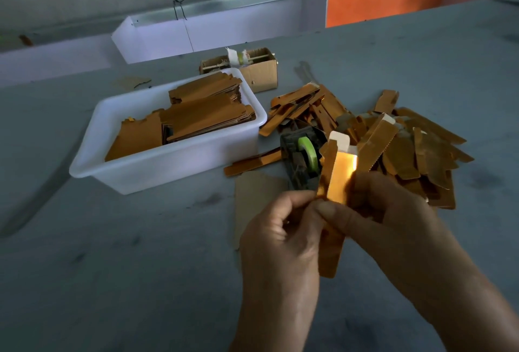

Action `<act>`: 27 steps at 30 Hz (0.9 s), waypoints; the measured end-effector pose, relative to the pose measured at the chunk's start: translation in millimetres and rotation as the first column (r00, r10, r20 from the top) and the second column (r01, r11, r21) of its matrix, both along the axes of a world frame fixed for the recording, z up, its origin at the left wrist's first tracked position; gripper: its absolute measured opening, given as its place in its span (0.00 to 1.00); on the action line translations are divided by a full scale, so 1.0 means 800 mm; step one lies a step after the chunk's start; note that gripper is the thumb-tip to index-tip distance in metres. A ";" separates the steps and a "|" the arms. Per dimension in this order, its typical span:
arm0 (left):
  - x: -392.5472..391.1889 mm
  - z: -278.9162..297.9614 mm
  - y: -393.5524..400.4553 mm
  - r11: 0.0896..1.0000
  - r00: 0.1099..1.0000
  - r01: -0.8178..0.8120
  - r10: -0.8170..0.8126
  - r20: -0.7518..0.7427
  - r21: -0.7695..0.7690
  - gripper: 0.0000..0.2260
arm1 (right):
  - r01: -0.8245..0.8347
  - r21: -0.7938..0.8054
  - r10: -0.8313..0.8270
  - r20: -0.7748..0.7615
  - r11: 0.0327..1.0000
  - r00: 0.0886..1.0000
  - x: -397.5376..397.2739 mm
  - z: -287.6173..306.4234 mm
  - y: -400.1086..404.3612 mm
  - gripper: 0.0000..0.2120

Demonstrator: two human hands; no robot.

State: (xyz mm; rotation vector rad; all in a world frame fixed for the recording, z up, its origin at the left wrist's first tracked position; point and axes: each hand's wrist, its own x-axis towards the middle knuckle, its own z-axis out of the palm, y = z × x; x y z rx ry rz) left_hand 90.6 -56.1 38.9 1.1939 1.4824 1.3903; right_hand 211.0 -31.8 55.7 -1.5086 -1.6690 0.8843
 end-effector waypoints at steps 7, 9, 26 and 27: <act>-0.033 0.002 0.014 0.994 0.973 0.009 -0.034 -0.227 -0.108 0.03 | -0.042 -0.124 0.016 -0.202 0.991 0.979 -0.002 -0.011 0.016 0.04; -0.046 -0.008 0.021 0.991 0.919 -0.089 0.042 -0.393 -0.104 0.04 | 0.032 -0.053 -0.040 -0.159 0.998 0.987 0.007 -0.005 0.031 0.03; -0.104 -0.059 0.093 0.873 0.850 -0.231 -0.033 -0.525 -0.429 0.14 | 0.327 0.333 -0.372 0.081 0.884 0.925 0.027 -0.030 0.036 0.11; -0.106 -0.058 0.090 0.886 0.861 -0.222 -0.018 -0.509 -0.407 0.11 | 0.325 0.351 -0.369 0.062 0.878 0.928 0.027 -0.026 0.034 0.10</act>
